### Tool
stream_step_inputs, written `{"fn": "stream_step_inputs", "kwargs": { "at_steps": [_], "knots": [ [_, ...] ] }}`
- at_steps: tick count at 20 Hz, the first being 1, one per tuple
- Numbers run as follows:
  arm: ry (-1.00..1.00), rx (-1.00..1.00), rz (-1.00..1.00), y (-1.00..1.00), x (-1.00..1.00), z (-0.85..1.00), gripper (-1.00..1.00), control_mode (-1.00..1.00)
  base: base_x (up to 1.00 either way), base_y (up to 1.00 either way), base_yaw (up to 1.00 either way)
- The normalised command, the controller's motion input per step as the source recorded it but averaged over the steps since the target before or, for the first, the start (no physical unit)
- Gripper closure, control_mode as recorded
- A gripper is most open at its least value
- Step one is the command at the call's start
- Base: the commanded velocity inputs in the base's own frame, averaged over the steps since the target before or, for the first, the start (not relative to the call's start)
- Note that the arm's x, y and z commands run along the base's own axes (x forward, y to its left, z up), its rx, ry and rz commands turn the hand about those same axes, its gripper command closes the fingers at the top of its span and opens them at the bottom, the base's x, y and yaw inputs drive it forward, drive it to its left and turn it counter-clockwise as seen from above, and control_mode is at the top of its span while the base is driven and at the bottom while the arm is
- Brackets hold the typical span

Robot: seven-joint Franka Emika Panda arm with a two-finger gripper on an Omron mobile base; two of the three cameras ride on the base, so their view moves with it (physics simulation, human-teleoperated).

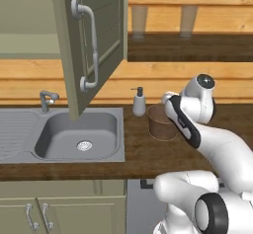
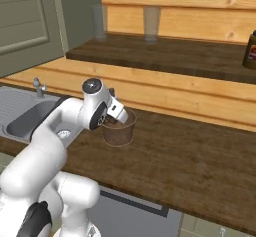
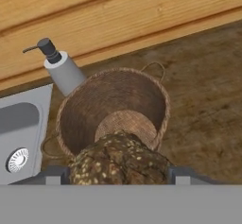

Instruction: Open the cabinet, pick up the bread from the cabinet and place it in the basket. Then move the basket to the dining counter.

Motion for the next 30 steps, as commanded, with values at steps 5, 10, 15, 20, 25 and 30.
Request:
{"fn": "stream_step_inputs", "kwargs": {
  "at_steps": [5,10,15,20,25,30],
  "knots": [
    [0.0,0.0,0.0,0.0,0.21,-0.2,1.0,-1.0,0.0,0.0,0.0],
    [0.01,0.0,0.0,0.0,0.24,-0.37,1.0,-1.0,0.0,0.0,0.0],
    [0.0,0.0,0.0,0.0,0.3,-0.36,1.0,-1.0,0.0,0.0,0.0],
    [0.0,0.0,0.0,0.0,0.35,-0.26,1.0,-1.0,0.0,0.0,0.0],
    [0.0,0.0,0.0,0.0,0.16,-0.33,1.0,-1.0,0.0,0.0,0.0],
    [0.0,0.0,0.0,0.0,0.07,-0.32,1.0,-1.0,0.0,0.0,0.0]
  ]
}}
